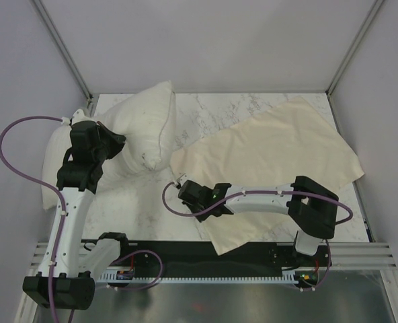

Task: Put the pillow into the pillowcase

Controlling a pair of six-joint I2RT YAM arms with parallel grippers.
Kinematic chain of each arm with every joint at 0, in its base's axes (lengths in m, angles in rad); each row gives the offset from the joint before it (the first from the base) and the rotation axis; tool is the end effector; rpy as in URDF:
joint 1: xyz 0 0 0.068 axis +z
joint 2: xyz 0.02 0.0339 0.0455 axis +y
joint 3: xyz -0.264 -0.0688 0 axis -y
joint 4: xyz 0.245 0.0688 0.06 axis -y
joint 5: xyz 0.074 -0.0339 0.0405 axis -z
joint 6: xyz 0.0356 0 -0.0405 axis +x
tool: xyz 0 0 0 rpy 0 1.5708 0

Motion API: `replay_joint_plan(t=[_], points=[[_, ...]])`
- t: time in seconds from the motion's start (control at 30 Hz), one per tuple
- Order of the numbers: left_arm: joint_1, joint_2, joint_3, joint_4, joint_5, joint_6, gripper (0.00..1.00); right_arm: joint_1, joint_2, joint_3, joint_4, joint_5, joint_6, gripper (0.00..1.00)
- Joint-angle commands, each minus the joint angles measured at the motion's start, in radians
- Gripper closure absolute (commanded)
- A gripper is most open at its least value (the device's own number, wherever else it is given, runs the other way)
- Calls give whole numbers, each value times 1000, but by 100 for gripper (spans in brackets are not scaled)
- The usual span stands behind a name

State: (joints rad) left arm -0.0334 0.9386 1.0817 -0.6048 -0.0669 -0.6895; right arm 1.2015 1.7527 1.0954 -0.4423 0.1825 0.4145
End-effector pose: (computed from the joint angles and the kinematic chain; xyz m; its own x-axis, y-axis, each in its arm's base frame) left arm 0.1960 -0.0042 0.3720 -0.3267 -0.6242 -0.7097 -0.3037 0.7804 -0.5466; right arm 0.1316 0.3221 0.1738 -0.6518 -0.5867 -0.4806 -0.6827 0.7299 0.0348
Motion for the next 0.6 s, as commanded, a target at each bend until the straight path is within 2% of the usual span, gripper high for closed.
replay_joint_plan(t=[0.0, 0.3, 0.43, 0.57], points=[[30, -29, 14, 40, -77, 30, 98, -34, -110, 28, 28, 25, 27, 100], [29, -26, -43, 43, -22, 27, 98, -276, -367, -185, 192, -66, 173, 100], [-67, -23, -77, 42, -56, 39, 98, -370, -400, -233, 218, -110, 207, 100], [-135, -29, -104, 34, -129, 39, 98, -411, -386, -267, 243, -156, 215, 100]])
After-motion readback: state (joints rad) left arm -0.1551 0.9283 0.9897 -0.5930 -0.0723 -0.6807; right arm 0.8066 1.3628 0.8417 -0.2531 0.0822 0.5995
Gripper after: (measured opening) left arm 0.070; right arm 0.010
